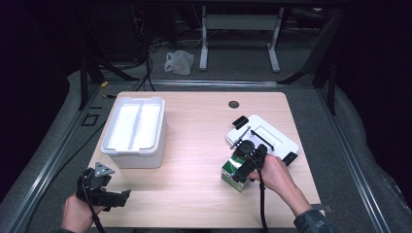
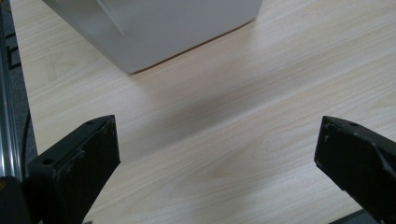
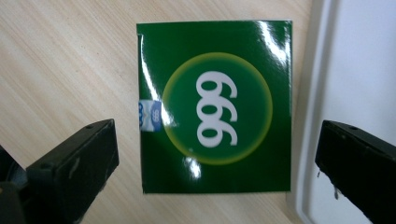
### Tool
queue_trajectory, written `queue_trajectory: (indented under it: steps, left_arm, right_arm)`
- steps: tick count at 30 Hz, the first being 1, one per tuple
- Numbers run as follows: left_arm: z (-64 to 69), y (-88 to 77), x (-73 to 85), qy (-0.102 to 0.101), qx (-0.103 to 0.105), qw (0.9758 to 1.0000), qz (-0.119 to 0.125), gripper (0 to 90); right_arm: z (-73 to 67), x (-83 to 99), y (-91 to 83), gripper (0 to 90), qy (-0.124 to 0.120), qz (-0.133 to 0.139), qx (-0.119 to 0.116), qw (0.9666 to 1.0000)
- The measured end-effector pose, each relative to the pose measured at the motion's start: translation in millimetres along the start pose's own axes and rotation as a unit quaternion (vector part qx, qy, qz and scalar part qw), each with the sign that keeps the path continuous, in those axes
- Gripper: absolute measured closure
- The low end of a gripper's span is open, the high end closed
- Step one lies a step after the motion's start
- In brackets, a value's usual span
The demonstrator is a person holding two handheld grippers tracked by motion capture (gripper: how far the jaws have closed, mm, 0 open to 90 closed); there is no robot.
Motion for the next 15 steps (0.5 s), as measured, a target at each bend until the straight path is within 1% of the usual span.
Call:
queue_trajectory:
  steps: [1,2,5,6,7,8,10,12,15]
  left_arm:
    - [0.0,0.2,0.1,0.0,0.001,1.0,0.0,0.2]
    - [0.1,0.4,0.1,0.001,0.002,1.0,0.0,0.2]
    - [0.2,0.8,-0.2,0.003,0.003,1.0,-0.001,0.2]
    - [0.2,0.9,-0.3,0.004,0.003,1.0,-0.002,0.2]
    - [0.4,1.0,-0.4,0.003,0.003,1.0,-0.002,0.2]
    - [0.6,1.1,-0.5,0.004,0.003,1.0,-0.001,0.2]
    - [0.8,1.3,-0.6,0.005,0.003,1.0,-0.002,0.2]
    - [0.8,1.5,-0.8,0.005,0.003,1.0,-0.002,0.2]
    - [0.8,1.6,-0.8,0.005,0.004,1.0,-0.002,0.2]
  right_arm:
    - [-0.1,-3.8,5.7,0.0,-0.002,-0.01,-0.002,0.9999]
    - [-0.1,-3.8,5.7,0.0,-0.002,-0.01,-0.002,0.9999]
    - [-1.5,-8.8,13.6,0.0,-0.002,-0.024,-0.01,0.9997]
    - [-2.3,-10.8,16.8,0.0,-0.004,-0.024,-0.012,0.9996]
    - [-4.2,-13.5,23.2,0.0,-0.011,-0.036,-0.011,0.9992]
    - [-4.2,-13.5,23.2,0.0,-0.011,-0.036,-0.011,0.9992]
    - [-5.8,-15.9,28.6,0.0,-0.013,-0.045,-0.014,0.9988]
    - [-5.4,-19.9,35.6,0.0,-0.014,-0.052,-0.012,0.9985]
    - [-5.9,-20.9,39.3,0.0,-0.016,-0.06,-0.013,0.998]
Point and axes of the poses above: each handheld gripper's, and its own axes: y roughly forward along the jaws, x roughly out of its underside, z roughly to its right, the point moved 6 cm from there along y, roughly forward along the jaws, and after that the axes turned 4 degrees about x, right-handed, at the moved point
